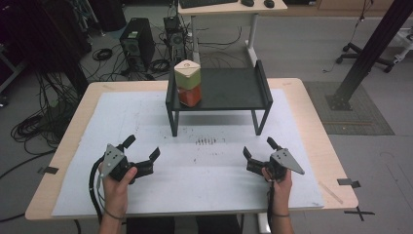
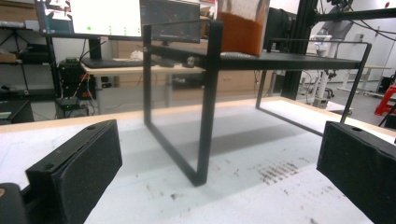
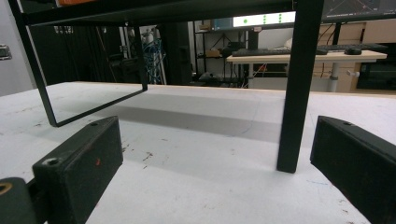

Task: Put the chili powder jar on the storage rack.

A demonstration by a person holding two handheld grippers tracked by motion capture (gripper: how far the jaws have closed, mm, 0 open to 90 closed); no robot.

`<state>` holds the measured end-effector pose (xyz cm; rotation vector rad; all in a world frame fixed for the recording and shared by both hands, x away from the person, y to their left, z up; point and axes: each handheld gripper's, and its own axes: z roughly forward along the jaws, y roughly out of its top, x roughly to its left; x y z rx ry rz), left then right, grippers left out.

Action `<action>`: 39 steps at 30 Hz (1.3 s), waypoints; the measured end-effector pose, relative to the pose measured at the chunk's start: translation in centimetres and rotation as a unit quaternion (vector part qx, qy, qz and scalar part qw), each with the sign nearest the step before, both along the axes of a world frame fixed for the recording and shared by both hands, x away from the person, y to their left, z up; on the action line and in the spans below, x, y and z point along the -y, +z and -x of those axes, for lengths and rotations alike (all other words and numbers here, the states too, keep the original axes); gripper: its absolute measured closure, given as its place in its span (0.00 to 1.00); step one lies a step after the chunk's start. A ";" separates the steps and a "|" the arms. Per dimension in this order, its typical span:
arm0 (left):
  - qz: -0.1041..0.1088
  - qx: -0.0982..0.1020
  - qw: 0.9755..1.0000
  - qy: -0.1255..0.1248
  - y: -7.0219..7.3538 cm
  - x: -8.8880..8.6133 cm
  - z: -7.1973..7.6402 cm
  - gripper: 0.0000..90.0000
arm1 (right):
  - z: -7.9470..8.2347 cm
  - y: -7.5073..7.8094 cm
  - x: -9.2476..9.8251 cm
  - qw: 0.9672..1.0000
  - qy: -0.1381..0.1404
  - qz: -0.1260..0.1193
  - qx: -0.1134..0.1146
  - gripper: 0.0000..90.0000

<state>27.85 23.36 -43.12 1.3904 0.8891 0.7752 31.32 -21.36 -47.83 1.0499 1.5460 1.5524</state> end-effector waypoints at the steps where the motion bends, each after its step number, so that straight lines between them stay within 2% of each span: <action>1: 0.002 0.003 1.000 0.002 -0.3 -0.1 0.1 0.00 | 0.0 0.0 0.0 1.000 0.000 0.000 0.000 0.03; 4: 0.004 -0.002 1.000 0.001 -1.0 -0.2 0.2 0.00 | 0.0 0.0 0.0 1.000 0.001 0.001 -0.001 0.03; 6: -0.002 -0.005 1.000 -0.001 -1.4 -0.1 0.2 0.00 | 0.0 0.0 0.0 1.000 0.001 0.001 -0.002 0.03; 8: 0.005 -0.002 1.000 -0.002 -1.8 0.0 0.2 0.00 | 0.0 0.0 0.0 1.000 0.001 0.001 -0.001 0.03; 12: 0.005 -0.005 1.000 -0.003 -2.6 0.2 0.2 0.00 | 0.0 0.0 0.0 1.000 0.002 0.000 -0.001 0.03; 15: -0.008 -0.010 1.000 -0.008 -3.0 0.4 0.2 0.00 | 0.0 0.0 0.0 1.000 0.001 0.000 -0.001 0.03; 19: 0.004 -0.008 1.000 -0.003 -3.9 0.4 0.1 0.00 | 0.0 0.0 0.0 1.000 0.001 0.002 0.000 0.03; 21: -0.004 -0.016 1.000 -0.003 -4.3 0.4 0.1 0.00 | 0.0 0.0 0.0 1.000 0.001 0.002 0.001 0.03; 24: -0.007 -0.013 1.000 -0.006 -4.5 0.5 0.1 0.00 | 0.0 0.0 0.0 1.000 0.001 0.003 0.001 0.03; 28: 0.016 -0.007 1.000 0.000 -4.6 0.2 0.2 0.00 | 0.0 0.0 0.0 1.000 0.000 0.003 0.002 0.03; 30: 0.021 -0.003 1.000 -0.001 -4.7 0.2 0.3 0.00 | 0.0 0.0 0.0 1.000 0.000 0.003 0.002 0.03; 39: 0.012 0.005 1.000 0.000 -4.7 0.3 0.4 0.00 | 0.0 0.0 0.0 1.000 -0.001 0.002 0.001 0.03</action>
